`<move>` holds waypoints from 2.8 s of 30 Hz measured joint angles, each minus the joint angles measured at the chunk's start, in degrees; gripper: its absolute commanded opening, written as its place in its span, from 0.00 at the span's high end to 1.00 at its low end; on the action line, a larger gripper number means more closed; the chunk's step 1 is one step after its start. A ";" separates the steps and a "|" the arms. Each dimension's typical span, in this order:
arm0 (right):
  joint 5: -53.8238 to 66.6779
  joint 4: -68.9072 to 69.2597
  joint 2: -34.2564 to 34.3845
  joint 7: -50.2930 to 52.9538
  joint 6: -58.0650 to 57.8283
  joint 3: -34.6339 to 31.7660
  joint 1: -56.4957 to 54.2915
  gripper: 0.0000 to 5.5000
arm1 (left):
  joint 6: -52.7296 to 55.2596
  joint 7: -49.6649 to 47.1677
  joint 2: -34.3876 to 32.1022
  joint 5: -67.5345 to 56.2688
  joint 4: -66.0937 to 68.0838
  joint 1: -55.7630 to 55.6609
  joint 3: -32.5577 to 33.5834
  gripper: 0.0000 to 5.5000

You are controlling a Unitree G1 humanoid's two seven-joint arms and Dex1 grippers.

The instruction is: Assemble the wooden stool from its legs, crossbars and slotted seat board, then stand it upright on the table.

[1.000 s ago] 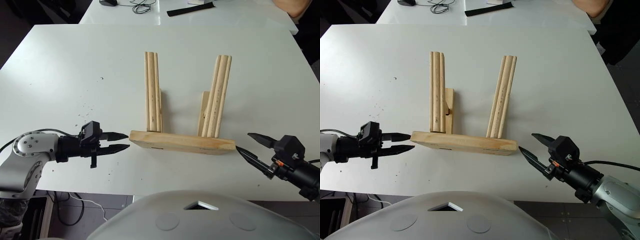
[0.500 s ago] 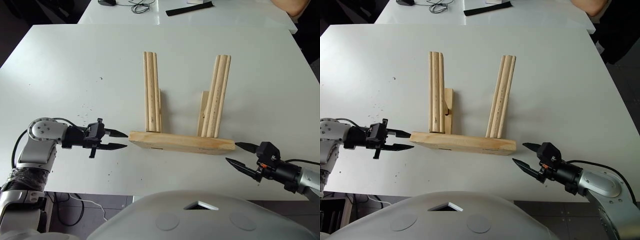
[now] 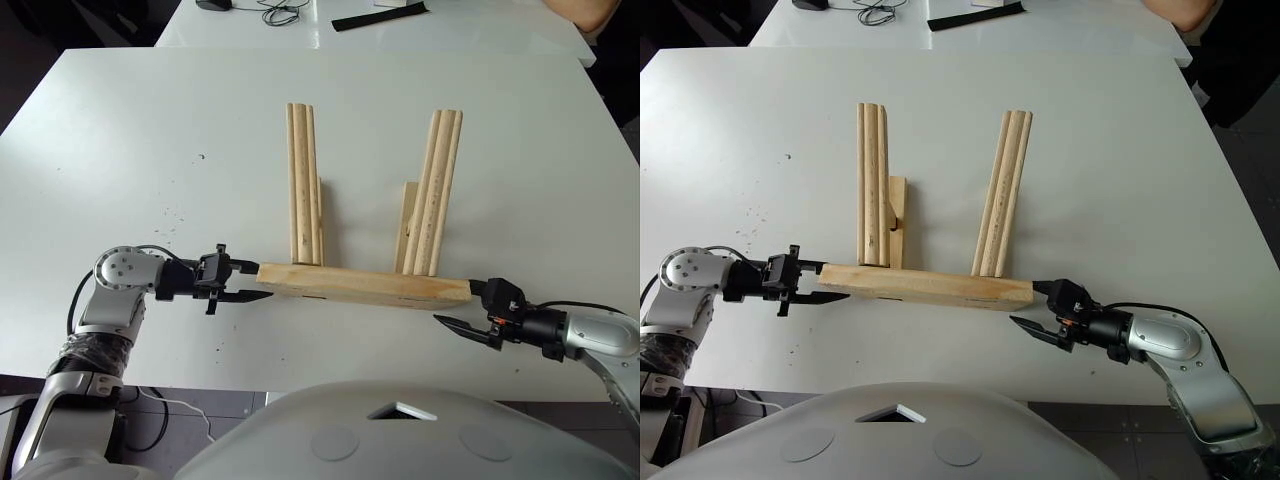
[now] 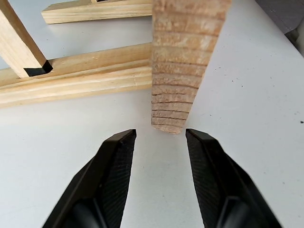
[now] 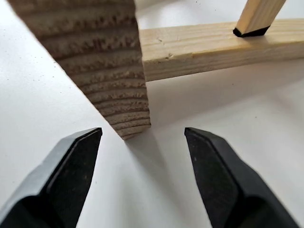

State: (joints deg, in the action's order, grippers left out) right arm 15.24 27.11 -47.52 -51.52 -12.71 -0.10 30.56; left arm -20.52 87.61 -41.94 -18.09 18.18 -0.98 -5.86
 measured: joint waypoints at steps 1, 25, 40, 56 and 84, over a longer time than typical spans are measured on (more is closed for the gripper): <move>-0.37 -0.24 0.00 -0.01 0.27 0.11 0.00 0.41 | -0.01 -0.15 0.01 0.25 0.00 -0.01 -0.25 0.53; -5.04 -4.78 2.52 -0.85 2.81 7.96 -6.78 0.66 | -2.96 -1.71 4.53 2.69 -0.42 -2.31 -5.78 0.76; 2.45 7.52 1.97 -0.34 -7.33 -0.62 2.31 0.73 | 10.83 -2.98 -0.96 -2.66 -17.52 2.95 -3.01 0.76; 58.97 16.75 -9.93 2.38 -28.02 -30.18 15.97 0.73 | 65.69 -2.11 -18.45 -34.46 -35.09 -8.02 2.20 0.76; 97.92 10.76 -7.43 30.34 -30.33 -31.50 12.72 0.49 | 112.64 -41.89 -24.03 -91.04 -0.65 -61.89 -40.76 0.42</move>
State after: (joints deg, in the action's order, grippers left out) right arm 113.16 37.87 -54.95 -21.19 -43.04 -31.61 43.28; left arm 92.12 45.72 -65.98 -109.13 17.53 -62.87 -46.62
